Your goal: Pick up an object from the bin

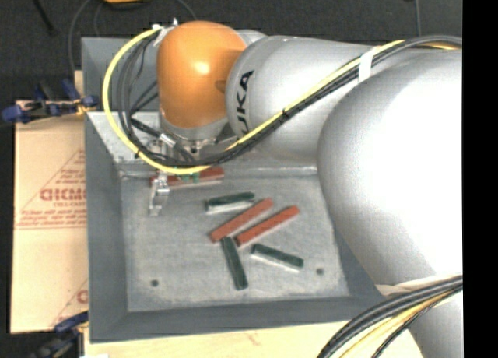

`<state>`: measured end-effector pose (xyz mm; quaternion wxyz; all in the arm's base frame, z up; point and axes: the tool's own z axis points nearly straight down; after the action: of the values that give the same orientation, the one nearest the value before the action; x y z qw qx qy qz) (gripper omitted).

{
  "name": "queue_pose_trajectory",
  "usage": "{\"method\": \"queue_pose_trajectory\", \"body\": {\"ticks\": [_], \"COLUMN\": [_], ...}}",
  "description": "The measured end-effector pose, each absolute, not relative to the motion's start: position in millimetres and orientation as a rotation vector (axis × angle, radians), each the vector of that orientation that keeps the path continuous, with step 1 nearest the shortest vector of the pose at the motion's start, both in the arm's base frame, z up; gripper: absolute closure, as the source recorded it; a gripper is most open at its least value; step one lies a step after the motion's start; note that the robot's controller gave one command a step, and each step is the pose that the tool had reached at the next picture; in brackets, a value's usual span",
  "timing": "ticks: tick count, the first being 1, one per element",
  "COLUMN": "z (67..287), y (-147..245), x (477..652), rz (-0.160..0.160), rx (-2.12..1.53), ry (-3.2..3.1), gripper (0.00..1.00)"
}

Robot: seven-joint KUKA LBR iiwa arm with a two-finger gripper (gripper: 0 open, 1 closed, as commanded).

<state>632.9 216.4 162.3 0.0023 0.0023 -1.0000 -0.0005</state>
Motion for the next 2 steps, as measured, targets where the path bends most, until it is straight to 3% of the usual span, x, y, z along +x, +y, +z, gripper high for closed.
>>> {"method": "queue_pose_trajectory", "body": {"ticks": [1,2], "z": [164.1,141.7], "y": [216.0,212.3], "x": [632.9,637.3], "rz": [-0.002,-0.005], "rx": [0.006,-0.021], "ry": [-3.138,-3.147], "gripper": [0.0,0.0]}}
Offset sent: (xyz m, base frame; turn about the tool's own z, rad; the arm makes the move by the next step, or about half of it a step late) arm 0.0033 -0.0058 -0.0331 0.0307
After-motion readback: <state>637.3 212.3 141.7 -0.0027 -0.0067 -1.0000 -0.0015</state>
